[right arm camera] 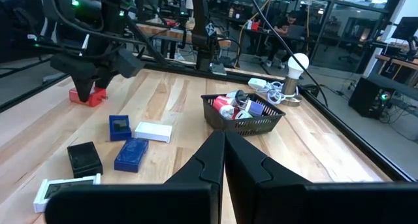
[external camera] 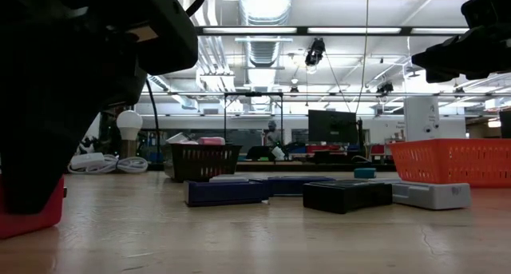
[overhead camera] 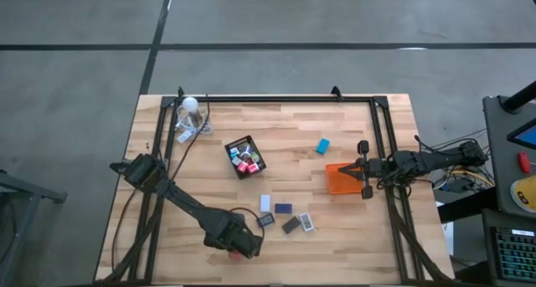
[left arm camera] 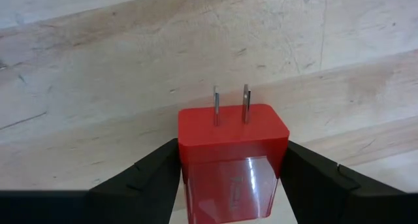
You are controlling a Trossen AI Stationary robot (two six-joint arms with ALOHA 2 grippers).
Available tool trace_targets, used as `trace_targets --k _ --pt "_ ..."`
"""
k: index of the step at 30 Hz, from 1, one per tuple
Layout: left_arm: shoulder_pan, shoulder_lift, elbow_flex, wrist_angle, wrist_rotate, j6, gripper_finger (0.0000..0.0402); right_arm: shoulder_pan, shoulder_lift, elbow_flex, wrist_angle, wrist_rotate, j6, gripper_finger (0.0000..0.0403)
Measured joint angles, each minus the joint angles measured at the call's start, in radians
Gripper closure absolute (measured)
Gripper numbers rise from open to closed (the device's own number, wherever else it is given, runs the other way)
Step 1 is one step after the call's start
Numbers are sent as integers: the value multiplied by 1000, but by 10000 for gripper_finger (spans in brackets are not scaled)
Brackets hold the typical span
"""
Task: Pick & Place Office items
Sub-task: Put the red charger adapter in the black bin
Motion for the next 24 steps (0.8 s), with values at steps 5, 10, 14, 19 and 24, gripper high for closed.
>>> trace_targets --k 5,10,14,19,24 --pt "1 0 -1 3 2 0 160 0 0 0 0 0 0 394" --pt "1 1 3 7 4 5 171 0 0 0 0 0 0 394" --pt "1 0 4 8 3 5 185 0 0 0 0 0 0 394" --pt "1 -4 4 9 3 8 186 0 0 0 0 0 0 394" --pt "1 -10 2 12 4 8 186 0 0 0 0 0 0 394"
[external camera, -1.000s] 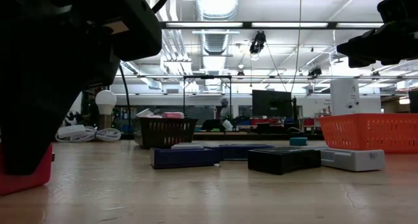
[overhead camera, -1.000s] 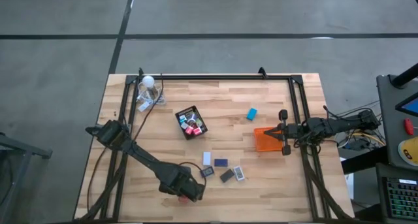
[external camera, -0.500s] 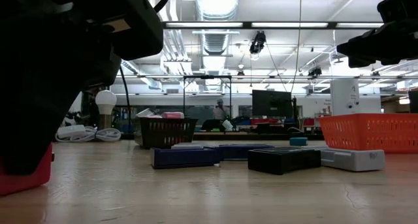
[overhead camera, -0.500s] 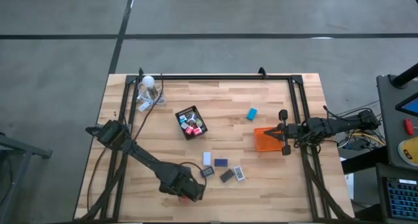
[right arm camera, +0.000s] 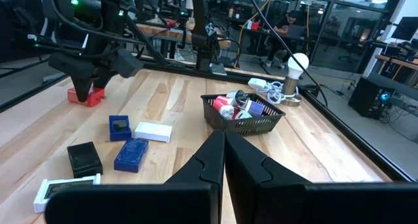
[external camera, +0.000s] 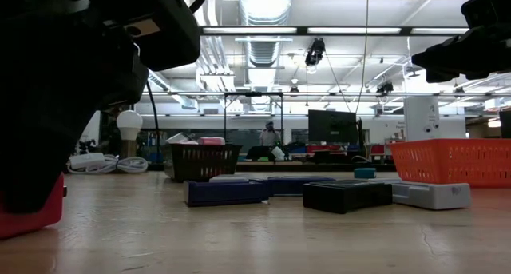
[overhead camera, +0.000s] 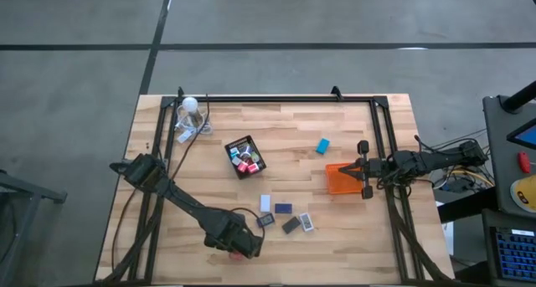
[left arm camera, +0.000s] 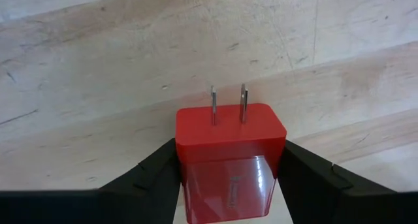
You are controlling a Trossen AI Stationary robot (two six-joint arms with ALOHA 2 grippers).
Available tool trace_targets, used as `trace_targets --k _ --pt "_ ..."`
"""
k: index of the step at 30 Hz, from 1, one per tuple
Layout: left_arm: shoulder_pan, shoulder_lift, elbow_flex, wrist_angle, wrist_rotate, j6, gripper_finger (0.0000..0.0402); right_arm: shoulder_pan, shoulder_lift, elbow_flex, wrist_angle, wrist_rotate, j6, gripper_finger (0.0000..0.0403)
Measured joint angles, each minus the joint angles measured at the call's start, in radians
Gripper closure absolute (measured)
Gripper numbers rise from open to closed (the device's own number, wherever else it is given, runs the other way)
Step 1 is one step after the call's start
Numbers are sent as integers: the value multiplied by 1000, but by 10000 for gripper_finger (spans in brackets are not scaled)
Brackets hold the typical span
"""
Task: Pick & Place Office items
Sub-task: Put the red charger adapter in the black bin
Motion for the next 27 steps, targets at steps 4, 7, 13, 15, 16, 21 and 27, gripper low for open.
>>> trace_targets --k 4,7,13,15,16,21,27 --pt "0 -18 -2 -4 -5 0 186 0 0 0 0 0 0 394" --pt "0 -40 -1 -5 -16 4 186 0 0 0 0 0 0 394" --pt "0 -76 2 -17 -56 6 186 0 0 0 0 0 0 394" --pt "0 -89 7 -41 -77 16 185 0 1 0 0 0 0 394" --pt "0 -98 8 -62 -96 21 184 0 0 0 0 0 0 394" --pt "18 -155 25 -188 -289 62 184 0 0 0 0 0 0 394" --pt "74 -246 18 -230 -539 201 184 0 0 0 0 0 0 394"
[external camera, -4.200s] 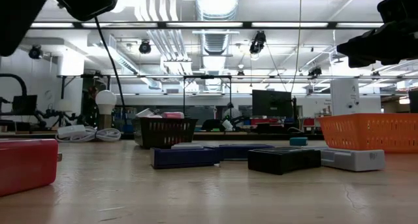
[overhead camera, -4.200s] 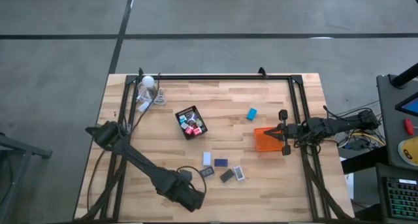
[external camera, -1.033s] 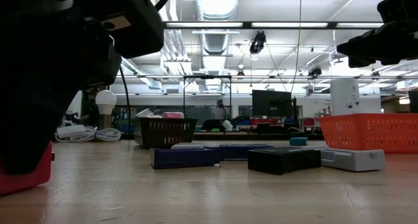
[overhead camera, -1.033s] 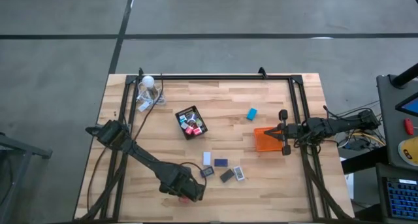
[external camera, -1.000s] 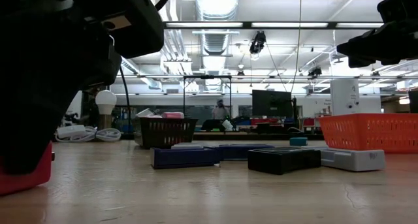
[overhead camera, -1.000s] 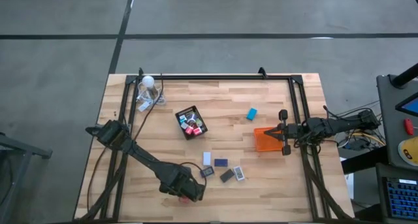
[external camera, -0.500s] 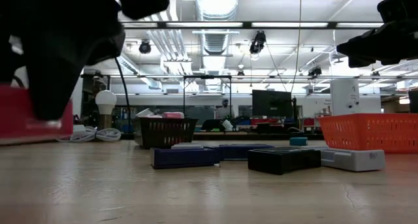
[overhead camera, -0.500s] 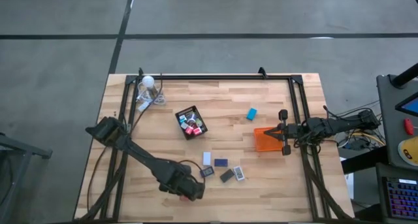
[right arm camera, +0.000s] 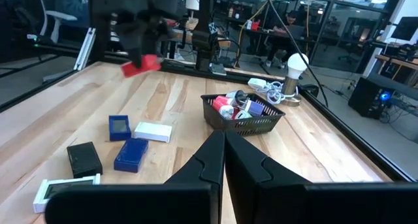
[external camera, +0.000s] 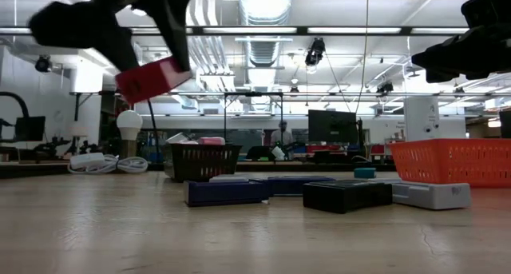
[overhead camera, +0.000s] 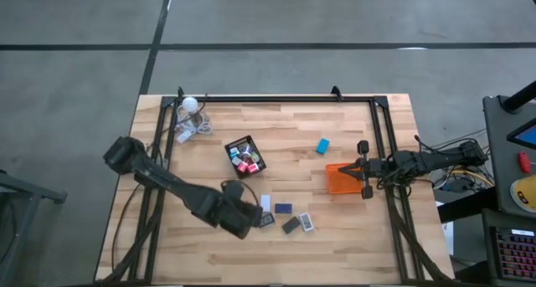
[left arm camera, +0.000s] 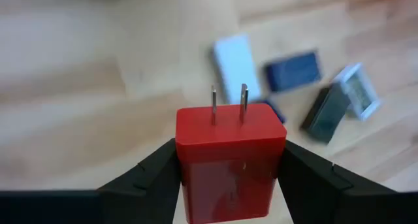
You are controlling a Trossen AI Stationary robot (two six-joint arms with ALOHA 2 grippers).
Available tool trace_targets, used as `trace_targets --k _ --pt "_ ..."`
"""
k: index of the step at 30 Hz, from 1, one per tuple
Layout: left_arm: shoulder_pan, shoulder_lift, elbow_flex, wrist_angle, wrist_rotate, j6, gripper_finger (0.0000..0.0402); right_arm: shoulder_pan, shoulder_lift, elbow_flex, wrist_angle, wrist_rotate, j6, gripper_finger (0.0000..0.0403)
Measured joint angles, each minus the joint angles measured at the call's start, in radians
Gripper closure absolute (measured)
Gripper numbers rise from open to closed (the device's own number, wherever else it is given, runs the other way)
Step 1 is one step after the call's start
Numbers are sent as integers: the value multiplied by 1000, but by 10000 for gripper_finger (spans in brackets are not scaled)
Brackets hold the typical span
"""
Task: Pick & Place Office items
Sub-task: Put the red charger adapter in the black bin
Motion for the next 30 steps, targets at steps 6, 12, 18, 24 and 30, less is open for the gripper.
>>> trace_targets --k 6,12,18,24,30 --pt "124 -63 -10 -43 -27 197 184 0 0 0 0 0 0 394" --pt "302 -92 -31 -78 -31 483 183 0 0 0 0 0 0 394" --pt "495 -119 -32 -63 12 828 183 0 0 0 0 0 0 394" --pt "571 -117 -82 39 67 975 183 0 0 0 0 0 0 394" --pt "589 -117 -134 61 131 1050 183 0 0 0 0 0 0 394"
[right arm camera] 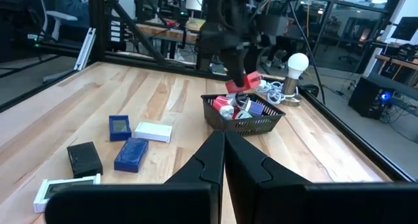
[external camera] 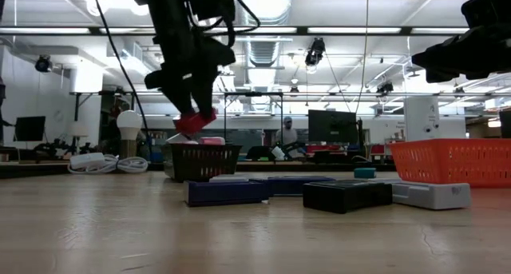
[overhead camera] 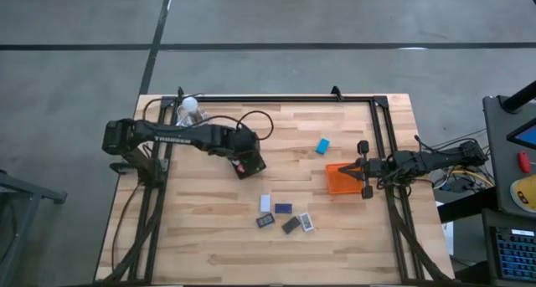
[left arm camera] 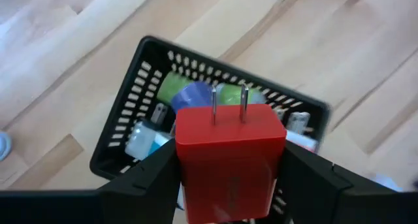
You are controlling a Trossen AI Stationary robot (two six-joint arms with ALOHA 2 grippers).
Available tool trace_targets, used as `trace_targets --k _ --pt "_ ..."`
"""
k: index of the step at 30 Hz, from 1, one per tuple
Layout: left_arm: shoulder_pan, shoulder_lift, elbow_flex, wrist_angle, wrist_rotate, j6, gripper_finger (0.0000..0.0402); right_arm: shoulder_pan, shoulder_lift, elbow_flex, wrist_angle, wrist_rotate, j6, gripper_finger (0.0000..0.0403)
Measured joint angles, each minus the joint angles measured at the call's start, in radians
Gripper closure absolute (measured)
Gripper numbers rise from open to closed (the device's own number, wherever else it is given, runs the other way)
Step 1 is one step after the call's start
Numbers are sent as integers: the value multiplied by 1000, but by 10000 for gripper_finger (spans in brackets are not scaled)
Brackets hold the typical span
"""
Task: Pick & Place Office items
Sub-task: Put the red charger adapter in the black bin
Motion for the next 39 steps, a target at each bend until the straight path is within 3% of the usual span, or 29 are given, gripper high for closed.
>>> trace_targets --k 20,39 --pt "39 0 -45 33 8 62 182 0 0 0 0 0 0 394" --pt "49 0 3 37 102 169 169 0 0 0 0 0 0 394"
